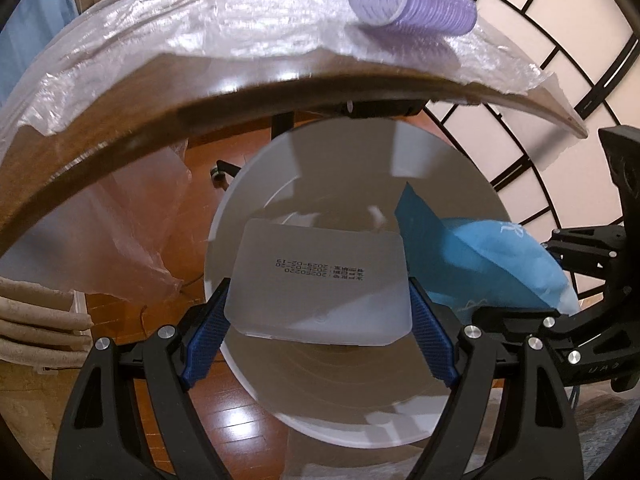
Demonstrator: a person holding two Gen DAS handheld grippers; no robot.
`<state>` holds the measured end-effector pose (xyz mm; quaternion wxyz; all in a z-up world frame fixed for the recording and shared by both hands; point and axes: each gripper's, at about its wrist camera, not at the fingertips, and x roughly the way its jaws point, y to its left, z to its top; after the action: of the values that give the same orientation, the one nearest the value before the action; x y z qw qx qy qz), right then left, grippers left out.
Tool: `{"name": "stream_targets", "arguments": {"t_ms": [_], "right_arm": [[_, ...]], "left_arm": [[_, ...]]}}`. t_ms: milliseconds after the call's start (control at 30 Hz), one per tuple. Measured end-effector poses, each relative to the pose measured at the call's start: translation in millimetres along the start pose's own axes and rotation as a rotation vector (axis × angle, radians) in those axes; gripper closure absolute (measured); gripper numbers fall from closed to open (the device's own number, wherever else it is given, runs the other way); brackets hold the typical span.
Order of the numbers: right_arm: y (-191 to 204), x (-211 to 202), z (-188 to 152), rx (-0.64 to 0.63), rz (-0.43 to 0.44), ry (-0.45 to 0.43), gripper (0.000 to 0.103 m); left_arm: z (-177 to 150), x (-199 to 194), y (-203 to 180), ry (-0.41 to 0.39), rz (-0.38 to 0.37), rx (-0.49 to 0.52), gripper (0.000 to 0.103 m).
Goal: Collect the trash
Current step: 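Carry the white box with the left tool while the right tool carries the blue bag over the bucket, then open both tools to drop the white box and blue bag into the bucket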
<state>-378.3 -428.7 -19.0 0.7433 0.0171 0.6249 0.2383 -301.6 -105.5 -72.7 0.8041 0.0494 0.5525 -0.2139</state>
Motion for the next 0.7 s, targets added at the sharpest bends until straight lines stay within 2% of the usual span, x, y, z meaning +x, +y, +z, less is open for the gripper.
{"name": "stream_targets", "arguments": {"t_ms": [700], "right_arm": [[-7.9, 10.8, -1.8, 0.011, -0.024, 0.032, 0.052]], "left_arm": [[4.5, 23.3, 2.3, 0.063, 0.009, 0.018, 0.019]]}}
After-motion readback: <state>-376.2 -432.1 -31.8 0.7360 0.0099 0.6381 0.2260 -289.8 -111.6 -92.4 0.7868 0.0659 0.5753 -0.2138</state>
